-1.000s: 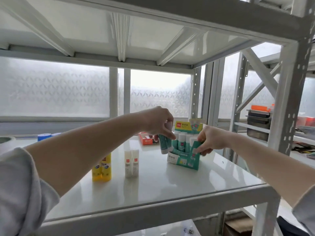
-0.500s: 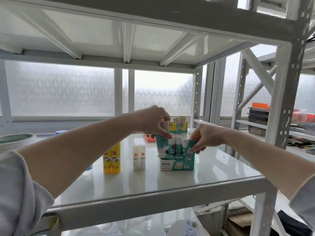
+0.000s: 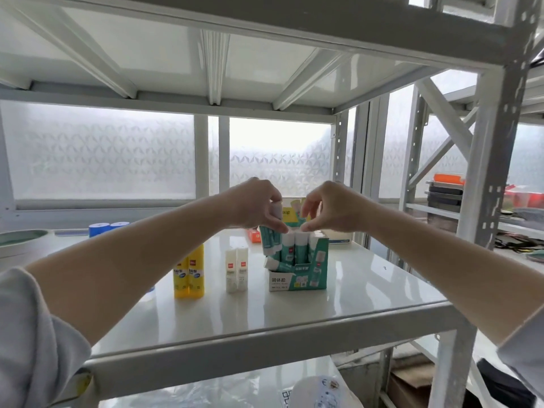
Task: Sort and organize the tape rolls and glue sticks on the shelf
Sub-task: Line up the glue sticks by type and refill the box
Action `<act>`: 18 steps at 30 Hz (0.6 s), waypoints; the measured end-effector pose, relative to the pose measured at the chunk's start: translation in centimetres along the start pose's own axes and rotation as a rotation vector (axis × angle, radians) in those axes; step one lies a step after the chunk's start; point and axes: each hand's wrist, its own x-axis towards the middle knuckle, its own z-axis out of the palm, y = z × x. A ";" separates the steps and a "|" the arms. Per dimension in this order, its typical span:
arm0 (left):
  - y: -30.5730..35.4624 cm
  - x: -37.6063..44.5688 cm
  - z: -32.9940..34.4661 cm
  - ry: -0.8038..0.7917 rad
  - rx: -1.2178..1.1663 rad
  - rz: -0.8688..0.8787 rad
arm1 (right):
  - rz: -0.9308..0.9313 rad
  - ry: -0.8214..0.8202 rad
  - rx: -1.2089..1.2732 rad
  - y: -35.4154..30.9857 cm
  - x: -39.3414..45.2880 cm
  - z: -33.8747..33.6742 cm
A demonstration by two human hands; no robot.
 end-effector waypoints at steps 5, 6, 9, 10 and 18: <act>-0.8 -0.5 -0.3 0.089 0.019 -0.030 | 0.010 -0.176 -0.068 -2.2 0.6 5.0; -0.9 -0.8 -0.3 0.101 0.013 -0.033 | 0.016 -0.201 -0.086 -2.3 0.9 5.9; -1.6 -1.4 -0.7 0.133 -0.024 -0.042 | 0.001 -0.199 -0.174 -3.1 1.5 7.9; -1.8 -1.5 -0.8 0.139 -0.034 -0.044 | 0.001 -0.184 -0.208 -3.3 1.7 8.4; -2.6 -2.2 -0.7 0.117 -0.203 -0.091 | 0.058 -0.157 -0.232 -3.7 2.1 6.0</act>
